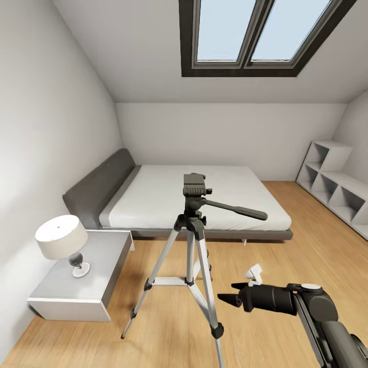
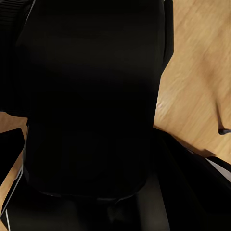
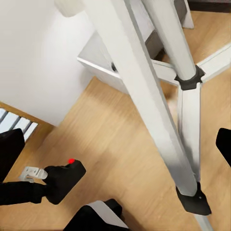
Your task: Attach the digital camera to the camera tripod in the bedroom.
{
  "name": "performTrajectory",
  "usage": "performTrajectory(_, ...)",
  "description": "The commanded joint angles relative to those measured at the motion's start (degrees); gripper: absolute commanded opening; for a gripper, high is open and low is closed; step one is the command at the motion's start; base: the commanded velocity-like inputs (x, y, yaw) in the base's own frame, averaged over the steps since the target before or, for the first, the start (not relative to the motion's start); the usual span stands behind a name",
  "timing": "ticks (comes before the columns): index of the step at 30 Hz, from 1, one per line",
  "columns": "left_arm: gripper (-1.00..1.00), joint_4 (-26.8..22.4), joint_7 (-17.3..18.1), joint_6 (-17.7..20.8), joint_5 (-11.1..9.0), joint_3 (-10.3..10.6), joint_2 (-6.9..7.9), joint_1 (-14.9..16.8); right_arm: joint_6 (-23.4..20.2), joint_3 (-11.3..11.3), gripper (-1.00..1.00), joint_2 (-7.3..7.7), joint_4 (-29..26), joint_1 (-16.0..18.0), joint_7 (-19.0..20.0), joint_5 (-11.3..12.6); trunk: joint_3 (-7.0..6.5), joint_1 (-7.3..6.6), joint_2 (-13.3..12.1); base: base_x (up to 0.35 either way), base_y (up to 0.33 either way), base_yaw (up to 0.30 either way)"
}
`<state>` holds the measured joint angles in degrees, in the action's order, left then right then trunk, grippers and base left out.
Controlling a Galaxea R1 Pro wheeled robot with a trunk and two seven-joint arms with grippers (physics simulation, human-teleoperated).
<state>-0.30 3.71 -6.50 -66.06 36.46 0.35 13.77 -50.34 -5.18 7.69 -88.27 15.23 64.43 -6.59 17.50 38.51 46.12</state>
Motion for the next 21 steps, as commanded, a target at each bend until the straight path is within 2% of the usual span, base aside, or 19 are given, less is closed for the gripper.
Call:
performTrajectory(1, -1.0, 0.0, 0.2, -0.1, -0.5, 0.5, 0.0, 0.0, -0.1, 0.6, 1.0, -0.06, 0.0, 0.1, 0.6, -0.7, 0.07, 0.01, 0.1, 0.0, 0.0, 0.0)
performTrajectory(3, -1.0, 0.0, 0.2, -0.1, -0.5, 0.5, 0.0, 0.0, 0.3, 1.9, 1.0, -0.27, 0.1, 0.1, -0.2, -0.8, 0.07, 0.01, 0.1, 0.0, 0.0, 0.0)
performTrajectory(5, -1.0, 0.0, 0.2, -0.1, -0.5, 0.5, 0.0, 0.0, 0.8, 3.3, 1.0, -1.26, 0.1, 0.1, -2.4, -0.8, 0.07, 0.01, 0.1, 0.0, 0.0, 0.0)
performTrajectory(7, -1.0, 0.0, 0.2, -0.1, -0.5, 0.5, 0.0, 0.0, 1.3, 4.5, 1.0, -3.3, 0.2, 0.1, -6.2, -0.7, 0.07, 0.01, 0.1, 0.0, 0.0, 0.0)
performTrajectory(10, -1.0, 0.0, 0.2, -0.1, -0.4, 0.5, 0.0, 0.0, 3.3, 5.6, 1.0, -7.62, 1.8, 0.1, -14.2, -0.6, 0.07, 0.01, 0.1, 0.0, 0.0, 0.0)
performTrajectory(13, -1.0, 0.0, 0.2, -0.1, -0.4, 0.5, 0.0, 0.0, 4.8, 5.9, 1.0, -9.74, 3.0, 0.1, -17.4, -0.5, 0.07, 0.01, 0.1, 0.0, 0.0, 0.0)
performTrajectory(16, -1.0, 0.0, 0.2, -0.1, -0.4, 0.5, 0.0, 0.0, 5.7, 6.0, 1.0, -10.64, 3.3, 0.1, -18.9, -0.6, 0.07, 0.01, 0.1, 0.0, 0.0, 0.0)
performTrajectory(21, -1.0, 0.0, 0.2, -0.1, -0.4, 0.5, 0.0, 0.0, 8.6, 6.1, 1.0, -10.89, 3.4, 0.1, -19.6, -0.6, 0.07, 0.01, 0.1, 0.0, 0.0, 0.0)
